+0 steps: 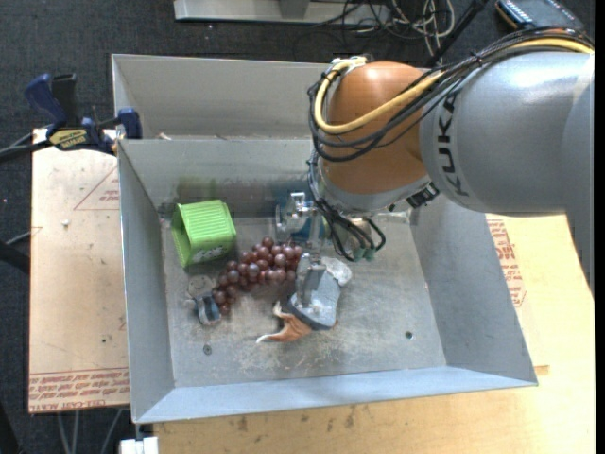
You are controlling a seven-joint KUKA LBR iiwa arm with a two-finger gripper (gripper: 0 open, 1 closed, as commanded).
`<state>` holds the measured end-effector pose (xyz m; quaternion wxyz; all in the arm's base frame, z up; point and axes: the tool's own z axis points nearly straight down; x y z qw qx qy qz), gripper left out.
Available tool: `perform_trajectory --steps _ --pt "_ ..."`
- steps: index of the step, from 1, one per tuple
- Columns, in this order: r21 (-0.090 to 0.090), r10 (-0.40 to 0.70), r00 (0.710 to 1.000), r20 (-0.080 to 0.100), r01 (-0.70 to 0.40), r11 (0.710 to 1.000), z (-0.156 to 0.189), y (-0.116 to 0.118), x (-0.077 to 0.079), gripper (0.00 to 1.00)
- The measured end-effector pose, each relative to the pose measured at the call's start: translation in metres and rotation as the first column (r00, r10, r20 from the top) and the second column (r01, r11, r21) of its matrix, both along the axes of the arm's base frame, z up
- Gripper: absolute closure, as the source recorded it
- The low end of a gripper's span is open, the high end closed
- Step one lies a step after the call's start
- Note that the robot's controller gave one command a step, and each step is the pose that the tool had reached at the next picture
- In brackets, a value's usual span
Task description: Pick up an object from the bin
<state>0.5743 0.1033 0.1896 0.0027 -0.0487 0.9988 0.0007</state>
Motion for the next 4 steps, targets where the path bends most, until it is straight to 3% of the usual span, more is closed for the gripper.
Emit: perform_trajectory --steps 1,2,3,4 --pt "0.000 0.207 0.978 -0.002 -0.207 0.978 -0.026 0.030 0.023 0.00" --pt "0.000 0.250 0.968 -0.002 -0.250 0.968 -0.043 0.023 0.036 0.00" --pt "-0.002 0.337 0.941 0.002 -0.337 0.941 -0.100 0.024 0.040 0.00" --pt "-0.003 0.403 0.915 0.004 -0.403 0.915 -0.110 0.029 0.040 1.00"
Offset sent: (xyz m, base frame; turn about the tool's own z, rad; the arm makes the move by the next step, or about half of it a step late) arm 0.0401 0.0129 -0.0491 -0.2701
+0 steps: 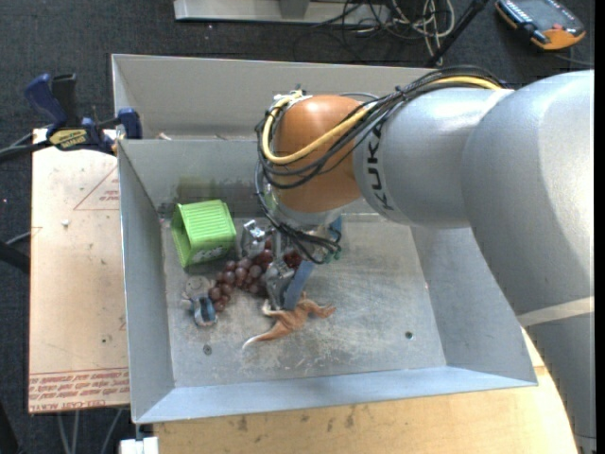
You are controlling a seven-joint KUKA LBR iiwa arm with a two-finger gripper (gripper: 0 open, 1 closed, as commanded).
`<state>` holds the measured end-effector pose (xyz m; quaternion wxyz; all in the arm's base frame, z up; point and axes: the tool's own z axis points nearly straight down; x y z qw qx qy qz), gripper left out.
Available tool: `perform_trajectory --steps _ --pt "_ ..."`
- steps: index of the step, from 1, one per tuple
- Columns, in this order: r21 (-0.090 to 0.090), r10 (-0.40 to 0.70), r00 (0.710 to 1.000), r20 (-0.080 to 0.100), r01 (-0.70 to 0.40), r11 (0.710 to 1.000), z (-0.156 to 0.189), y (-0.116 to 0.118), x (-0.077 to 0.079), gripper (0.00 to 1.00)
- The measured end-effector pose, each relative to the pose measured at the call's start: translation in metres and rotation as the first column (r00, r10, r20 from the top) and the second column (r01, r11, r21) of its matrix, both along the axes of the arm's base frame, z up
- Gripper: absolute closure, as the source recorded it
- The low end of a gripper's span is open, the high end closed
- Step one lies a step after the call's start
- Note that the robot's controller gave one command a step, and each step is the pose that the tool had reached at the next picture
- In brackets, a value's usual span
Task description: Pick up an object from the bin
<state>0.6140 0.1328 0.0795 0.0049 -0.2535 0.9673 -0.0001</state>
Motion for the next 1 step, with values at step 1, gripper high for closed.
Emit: perform_trajectory --steps 1 --pt "0.000 -0.001 1.000 0.000 0.001 1.000 -0.0001 0.0000 0.0001 1.00"
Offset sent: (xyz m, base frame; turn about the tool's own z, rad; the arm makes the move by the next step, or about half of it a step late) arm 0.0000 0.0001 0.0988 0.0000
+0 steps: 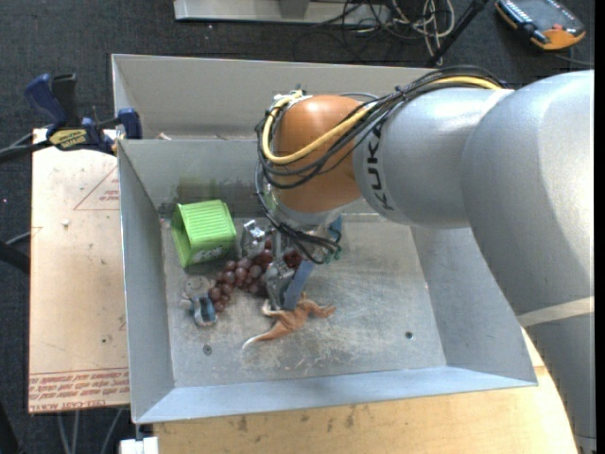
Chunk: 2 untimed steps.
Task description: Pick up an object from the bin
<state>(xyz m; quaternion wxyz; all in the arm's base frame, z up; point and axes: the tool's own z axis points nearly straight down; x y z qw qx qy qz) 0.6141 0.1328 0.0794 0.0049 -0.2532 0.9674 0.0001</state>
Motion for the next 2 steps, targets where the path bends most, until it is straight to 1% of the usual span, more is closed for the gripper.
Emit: perform_trajectory --steps 1,2 --pt "-0.001 0.000 1.000 -0.004 0.000 1.000 0.003 0.000 -0.001 1.00" --pt "-0.002 0.001 1.000 -0.011 -0.001 1.000 0.019 -0.001 -0.005 1.00"
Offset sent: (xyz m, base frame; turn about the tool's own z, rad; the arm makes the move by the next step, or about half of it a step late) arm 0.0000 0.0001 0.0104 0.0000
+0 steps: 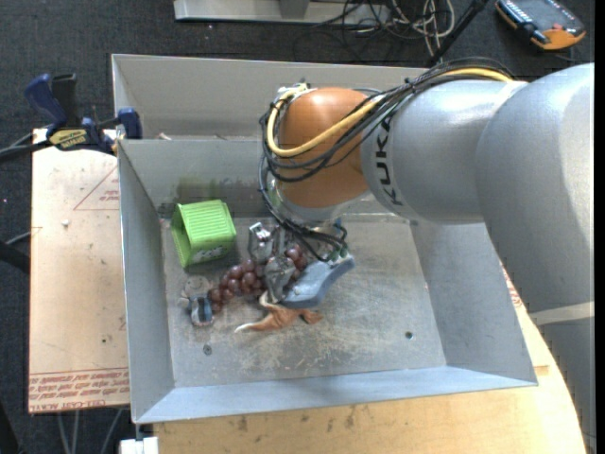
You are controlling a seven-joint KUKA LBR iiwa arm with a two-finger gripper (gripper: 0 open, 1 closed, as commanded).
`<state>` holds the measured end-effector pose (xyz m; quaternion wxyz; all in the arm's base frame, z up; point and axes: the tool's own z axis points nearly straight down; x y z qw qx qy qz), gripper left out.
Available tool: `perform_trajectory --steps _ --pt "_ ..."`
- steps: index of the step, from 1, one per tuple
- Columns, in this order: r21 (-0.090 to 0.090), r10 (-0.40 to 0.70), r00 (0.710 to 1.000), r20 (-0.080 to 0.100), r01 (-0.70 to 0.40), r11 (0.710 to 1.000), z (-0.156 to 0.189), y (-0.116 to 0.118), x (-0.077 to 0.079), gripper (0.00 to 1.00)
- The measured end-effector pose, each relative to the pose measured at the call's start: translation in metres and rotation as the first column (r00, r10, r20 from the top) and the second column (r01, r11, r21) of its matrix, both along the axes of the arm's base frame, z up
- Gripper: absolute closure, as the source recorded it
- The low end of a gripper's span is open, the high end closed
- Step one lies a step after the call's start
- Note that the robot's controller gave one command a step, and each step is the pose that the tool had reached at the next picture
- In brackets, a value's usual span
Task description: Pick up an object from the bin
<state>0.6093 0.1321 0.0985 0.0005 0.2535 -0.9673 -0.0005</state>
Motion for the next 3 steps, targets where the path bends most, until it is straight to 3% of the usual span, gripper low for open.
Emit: perform_trajectory --steps 3 --pt "0.001 -0.001 1.000 0.006 0.001 1.000 0.040 0.001 0.001 1.00"
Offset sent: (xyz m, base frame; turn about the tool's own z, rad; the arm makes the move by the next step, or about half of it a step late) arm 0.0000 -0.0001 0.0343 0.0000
